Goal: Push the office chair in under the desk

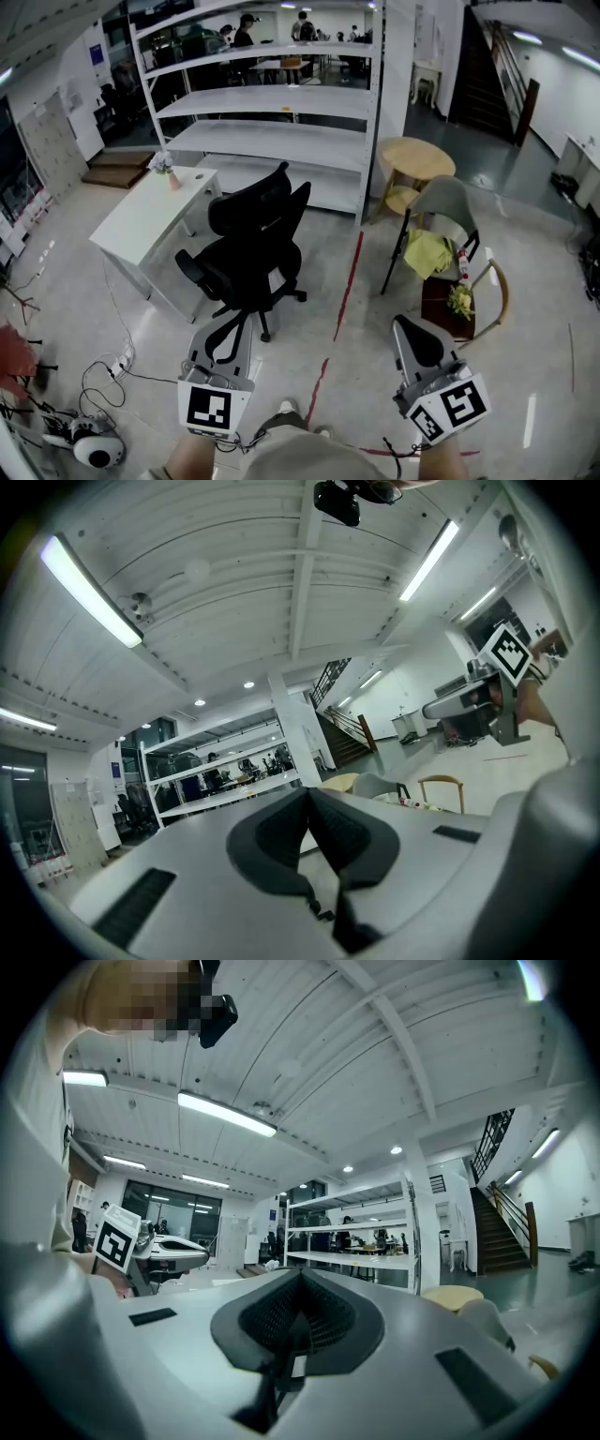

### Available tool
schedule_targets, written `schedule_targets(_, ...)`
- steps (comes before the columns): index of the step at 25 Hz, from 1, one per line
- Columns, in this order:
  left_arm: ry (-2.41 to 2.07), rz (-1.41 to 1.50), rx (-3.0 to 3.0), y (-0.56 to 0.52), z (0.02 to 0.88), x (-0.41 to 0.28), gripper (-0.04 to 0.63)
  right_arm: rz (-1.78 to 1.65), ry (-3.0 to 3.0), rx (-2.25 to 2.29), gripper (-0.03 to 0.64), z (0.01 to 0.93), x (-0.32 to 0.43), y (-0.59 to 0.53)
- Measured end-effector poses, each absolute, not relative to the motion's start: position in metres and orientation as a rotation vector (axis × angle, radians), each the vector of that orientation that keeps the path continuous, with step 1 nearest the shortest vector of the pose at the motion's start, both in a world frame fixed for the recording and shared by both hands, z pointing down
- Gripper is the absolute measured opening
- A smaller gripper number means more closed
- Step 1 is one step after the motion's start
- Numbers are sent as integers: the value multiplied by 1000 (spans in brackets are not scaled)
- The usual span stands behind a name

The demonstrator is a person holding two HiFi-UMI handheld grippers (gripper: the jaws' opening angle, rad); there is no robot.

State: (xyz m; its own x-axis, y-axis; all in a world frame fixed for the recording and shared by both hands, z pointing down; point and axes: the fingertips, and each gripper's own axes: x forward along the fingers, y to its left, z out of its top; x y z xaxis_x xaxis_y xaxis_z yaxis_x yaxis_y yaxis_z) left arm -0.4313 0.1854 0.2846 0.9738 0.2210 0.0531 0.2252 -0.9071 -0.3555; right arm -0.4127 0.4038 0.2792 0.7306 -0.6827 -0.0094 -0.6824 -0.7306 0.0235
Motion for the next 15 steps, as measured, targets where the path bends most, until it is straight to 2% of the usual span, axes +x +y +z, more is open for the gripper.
schedule_targets(15, -296, -41, -2763, 169, 302, -376, 6, 32, -1204, 2867, 6, 300, -349, 385)
